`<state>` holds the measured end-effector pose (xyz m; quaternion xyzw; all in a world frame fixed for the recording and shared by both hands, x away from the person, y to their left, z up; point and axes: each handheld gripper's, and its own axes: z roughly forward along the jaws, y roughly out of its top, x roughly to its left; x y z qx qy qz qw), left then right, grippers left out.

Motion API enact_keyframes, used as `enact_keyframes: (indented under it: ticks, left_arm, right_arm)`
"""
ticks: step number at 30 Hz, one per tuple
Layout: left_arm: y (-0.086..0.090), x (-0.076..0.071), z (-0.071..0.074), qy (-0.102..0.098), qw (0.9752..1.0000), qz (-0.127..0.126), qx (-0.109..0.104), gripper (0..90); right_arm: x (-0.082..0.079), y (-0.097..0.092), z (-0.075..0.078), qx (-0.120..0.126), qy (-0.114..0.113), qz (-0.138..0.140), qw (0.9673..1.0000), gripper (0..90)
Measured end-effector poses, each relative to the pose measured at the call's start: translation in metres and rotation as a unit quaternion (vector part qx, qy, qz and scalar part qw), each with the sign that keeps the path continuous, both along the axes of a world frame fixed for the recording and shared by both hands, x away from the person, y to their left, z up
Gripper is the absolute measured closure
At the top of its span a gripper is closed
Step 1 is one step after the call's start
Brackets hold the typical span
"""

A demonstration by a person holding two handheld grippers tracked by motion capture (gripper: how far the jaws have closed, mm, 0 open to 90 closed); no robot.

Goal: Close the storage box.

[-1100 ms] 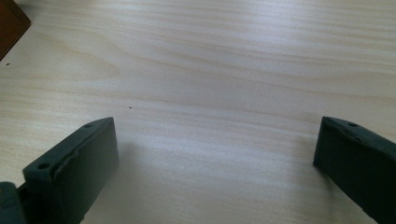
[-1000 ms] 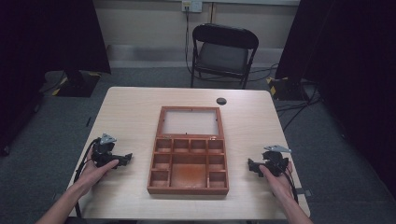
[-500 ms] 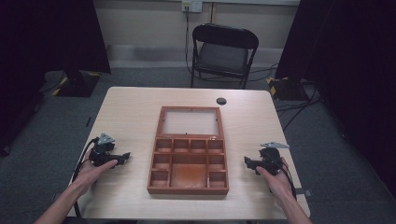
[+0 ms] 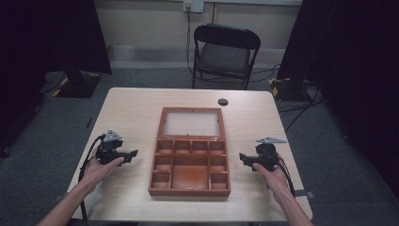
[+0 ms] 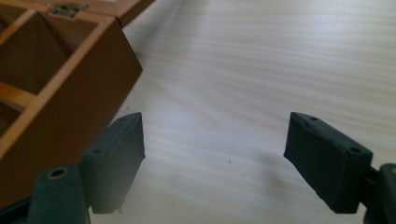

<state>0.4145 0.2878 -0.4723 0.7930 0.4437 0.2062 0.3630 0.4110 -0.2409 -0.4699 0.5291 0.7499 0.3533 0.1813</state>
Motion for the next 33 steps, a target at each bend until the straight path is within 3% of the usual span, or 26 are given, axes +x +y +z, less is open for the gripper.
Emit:
enact_keyframes:
  ticks: [2,4,7,8,11,17,20,21,22,23,30,33]
  left_arm:
    - [-0.005,-0.001,0.003,-0.007,1.0,-0.005,-0.003,20.1]
    - [-0.008,0.002,0.006,0.008,0.9997,-0.02,-0.007,20.5]
    - [-0.011,0.006,0.012,0.0,0.9999,-0.011,-0.011,22.2]
    - [-0.014,0.009,0.013,-0.001,0.9996,-0.006,-0.027,23.6]
    - [-0.017,0.013,0.014,0.01,0.9996,-0.019,-0.017,22.3]
    - [-0.032,0.02,0.018,-0.005,0.9996,-0.02,-0.02,23.1]
    - [-0.035,0.024,0.02,0.003,0.9996,-0.023,-0.015,20.8]
    - [-0.036,0.027,0.026,-0.01,0.9997,-0.017,-0.015,20.6]
    - [-0.036,0.027,0.026,-0.01,0.9997,-0.017,-0.015,20.8]
    - [-0.037,0.031,0.03,-0.013,0.9994,-0.009,-0.031,21.2]
    - [-0.045,0.051,0.04,-0.011,0.9992,-0.003,-0.037,19.2]
    - [-0.051,0.064,0.044,-0.004,0.9986,-0.005,-0.053,17.4]
  right_arm:
    - [0.005,0.005,0.004,0.011,-0.003,0.003,0.9999,19.2]
    - [0.009,0.009,0.006,0.019,-0.003,0.01,0.9998,18.6]
    - [0.017,0.02,0.011,0.023,-0.011,0.023,0.9994,18.5]
    - [0.02,0.025,0.014,0.025,-0.013,0.029,0.9992,18.5]
    - [0.026,0.032,0.019,0.033,-0.018,0.037,0.9986,18.6]
    - [0.042,0.041,0.034,0.043,-0.028,0.039,0.9979,18.1]
    - [0.052,0.046,0.038,0.049,-0.033,0.039,0.9975,18.1]
    - [0.054,0.048,0.039,0.051,-0.033,0.04,0.9973,18.0]
    - [0.054,0.048,0.039,0.051,-0.033,0.04,0.9973,18.0]
    - [0.06,0.052,0.042,0.053,-0.034,0.043,0.9971,17.8]
    - [0.076,0.066,0.045,0.047,-0.033,0.051,0.9971,17.4]
    - [0.088,0.077,0.046,0.039,-0.031,0.062,0.9968,16.6]
